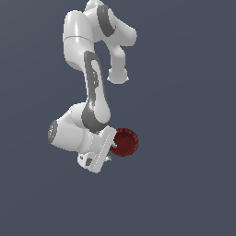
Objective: Pick up the object and move it to a goal position.
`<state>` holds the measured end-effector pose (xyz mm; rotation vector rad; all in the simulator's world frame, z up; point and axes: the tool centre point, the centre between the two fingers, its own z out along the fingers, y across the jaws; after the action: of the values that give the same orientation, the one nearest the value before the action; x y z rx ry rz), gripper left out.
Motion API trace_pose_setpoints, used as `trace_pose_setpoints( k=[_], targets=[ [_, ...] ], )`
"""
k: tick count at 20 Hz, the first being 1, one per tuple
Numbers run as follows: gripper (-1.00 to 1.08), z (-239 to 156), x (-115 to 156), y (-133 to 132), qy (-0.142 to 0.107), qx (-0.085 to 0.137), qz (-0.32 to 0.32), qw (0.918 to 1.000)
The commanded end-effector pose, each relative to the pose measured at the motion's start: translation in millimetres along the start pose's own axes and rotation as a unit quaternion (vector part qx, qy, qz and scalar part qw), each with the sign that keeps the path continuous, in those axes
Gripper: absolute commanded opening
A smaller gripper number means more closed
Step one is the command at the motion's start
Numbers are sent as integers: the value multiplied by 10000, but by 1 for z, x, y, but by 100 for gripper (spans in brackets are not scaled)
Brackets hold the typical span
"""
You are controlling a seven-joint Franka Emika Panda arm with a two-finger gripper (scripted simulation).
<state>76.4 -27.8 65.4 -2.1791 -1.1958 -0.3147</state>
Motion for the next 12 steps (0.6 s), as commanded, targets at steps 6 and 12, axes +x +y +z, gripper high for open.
trace_pose_setpoints(
  k=[6,12],
  targets=[
    [28,0,0,1,58,20,-71,10000],
    [28,19,0,1,64,22,-81,9999]
  ],
)
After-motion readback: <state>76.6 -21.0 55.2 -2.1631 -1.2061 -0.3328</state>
